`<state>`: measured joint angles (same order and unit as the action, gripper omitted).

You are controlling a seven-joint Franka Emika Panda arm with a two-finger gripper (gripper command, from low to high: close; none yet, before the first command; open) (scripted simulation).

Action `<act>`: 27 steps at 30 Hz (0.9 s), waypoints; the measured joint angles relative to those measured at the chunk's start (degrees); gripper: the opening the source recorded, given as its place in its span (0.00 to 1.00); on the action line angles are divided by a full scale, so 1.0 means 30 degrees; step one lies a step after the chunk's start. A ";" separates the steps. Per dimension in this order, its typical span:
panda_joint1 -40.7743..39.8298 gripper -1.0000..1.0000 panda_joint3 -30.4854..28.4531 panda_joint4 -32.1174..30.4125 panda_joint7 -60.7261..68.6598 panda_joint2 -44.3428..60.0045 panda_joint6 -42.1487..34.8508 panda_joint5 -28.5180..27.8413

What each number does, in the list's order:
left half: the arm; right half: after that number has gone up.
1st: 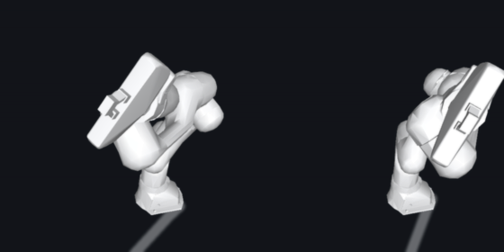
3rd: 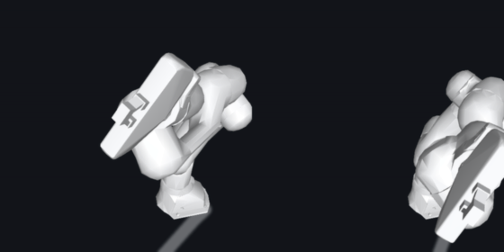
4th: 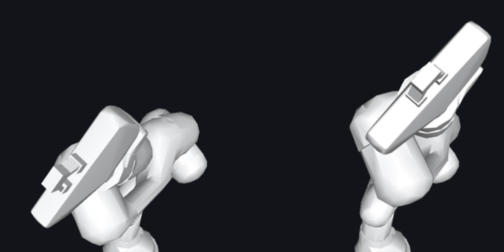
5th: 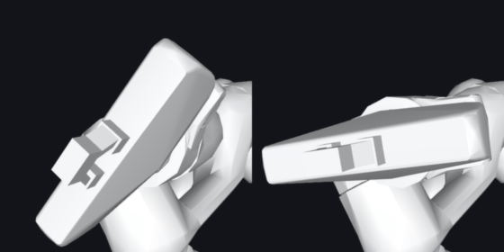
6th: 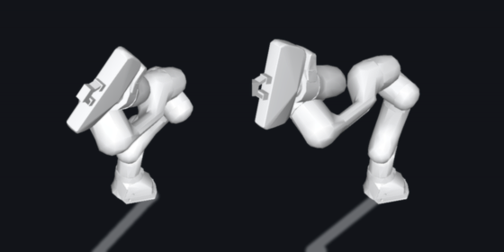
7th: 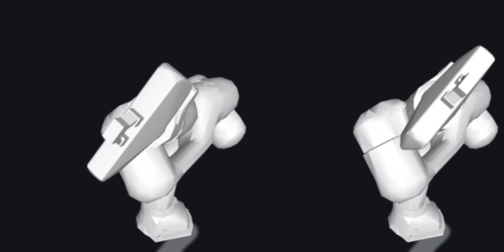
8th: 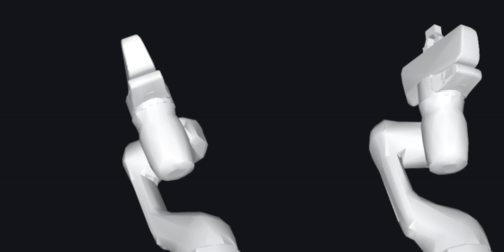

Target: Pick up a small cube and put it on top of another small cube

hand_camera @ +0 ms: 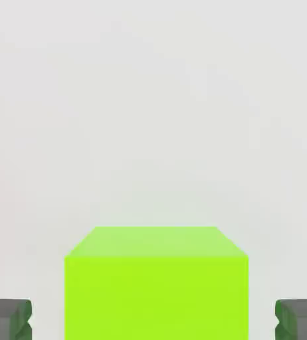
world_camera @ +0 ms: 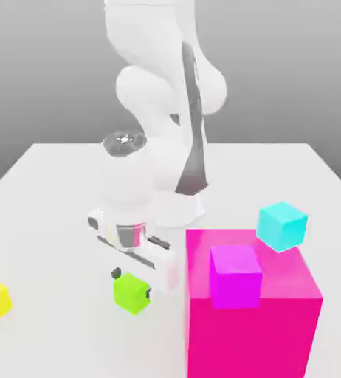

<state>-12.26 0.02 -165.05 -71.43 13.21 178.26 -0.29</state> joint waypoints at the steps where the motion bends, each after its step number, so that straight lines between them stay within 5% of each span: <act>1: 0.0000 0.00 0.0001 0.0000 -0.0007 0.0000 0.0004 -0.0007; 6: -0.0028 0.00 0.0012 -0.0005 -0.0075 -0.0029 -0.0004 -0.0089; 14: -0.0076 0.00 -0.0010 -0.0731 0.0134 -0.4957 -0.4239 0.0057; 27: -0.0138 0.00 -0.0526 0.7646 0.7684 -0.4847 -1.3074 -0.0404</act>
<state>-12.68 -1.56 -142.11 -48.38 -1.33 139.04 -1.50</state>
